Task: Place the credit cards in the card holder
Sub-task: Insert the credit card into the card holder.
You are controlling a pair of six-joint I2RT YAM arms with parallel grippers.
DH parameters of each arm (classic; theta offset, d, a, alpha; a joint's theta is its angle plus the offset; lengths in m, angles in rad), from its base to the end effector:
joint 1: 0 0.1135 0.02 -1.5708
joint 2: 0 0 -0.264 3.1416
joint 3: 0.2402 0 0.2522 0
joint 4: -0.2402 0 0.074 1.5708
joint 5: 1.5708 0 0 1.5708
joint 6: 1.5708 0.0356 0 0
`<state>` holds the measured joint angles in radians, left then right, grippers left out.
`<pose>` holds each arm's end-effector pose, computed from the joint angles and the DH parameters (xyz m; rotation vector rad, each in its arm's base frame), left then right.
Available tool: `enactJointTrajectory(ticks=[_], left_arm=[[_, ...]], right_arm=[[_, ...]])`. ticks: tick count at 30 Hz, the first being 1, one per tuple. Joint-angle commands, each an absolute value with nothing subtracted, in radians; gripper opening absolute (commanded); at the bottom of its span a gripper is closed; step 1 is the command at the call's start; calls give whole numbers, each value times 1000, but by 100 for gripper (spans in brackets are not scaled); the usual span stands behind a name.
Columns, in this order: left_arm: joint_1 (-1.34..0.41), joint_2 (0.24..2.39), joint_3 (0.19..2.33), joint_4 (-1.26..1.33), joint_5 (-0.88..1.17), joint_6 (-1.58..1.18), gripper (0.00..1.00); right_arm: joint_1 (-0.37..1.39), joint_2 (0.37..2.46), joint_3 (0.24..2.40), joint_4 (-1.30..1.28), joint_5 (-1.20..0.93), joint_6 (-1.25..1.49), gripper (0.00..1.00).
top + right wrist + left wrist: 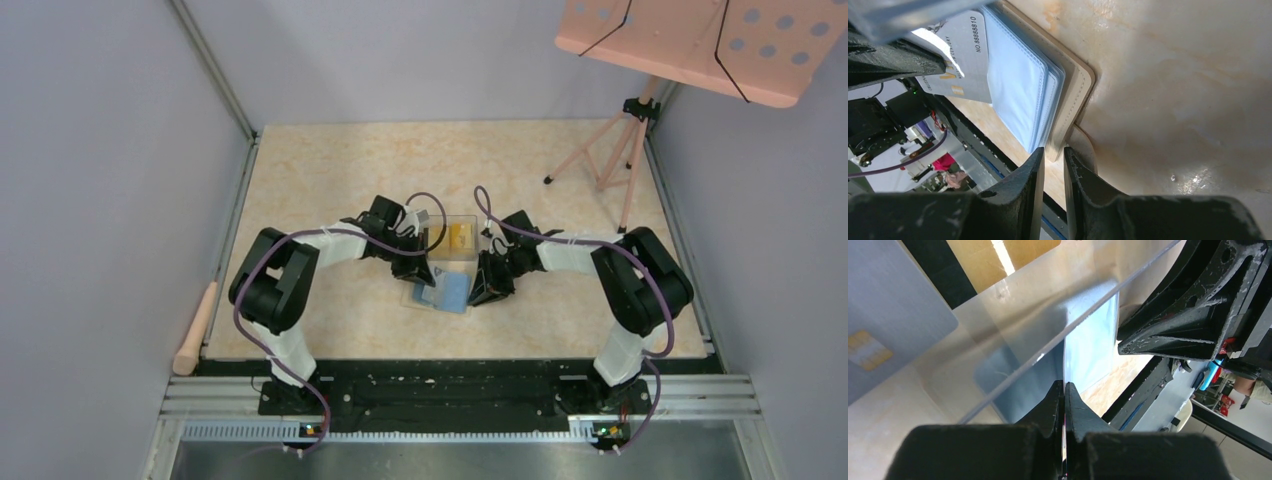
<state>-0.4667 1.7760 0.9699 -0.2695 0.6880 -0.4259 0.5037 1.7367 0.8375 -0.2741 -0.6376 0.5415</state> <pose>0.2889 -0.1709 0.1474 0.3052 2.7455 -1.1892 0.2549 0.1647 0.1248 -0.1383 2.9109 1.1239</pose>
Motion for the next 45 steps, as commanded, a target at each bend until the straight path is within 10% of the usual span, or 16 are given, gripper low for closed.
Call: enactJointTrajectory(ticks=[1, 45], left_arm=[[-469, 1805, 1014, -291, 686, -398, 0], [-489, 1685, 757, -87, 600, -683, 0]], right_arm=[[510, 1753, 842, -265, -630, 518, 21], [510, 1762, 837, -265, -636, 511, 20]])
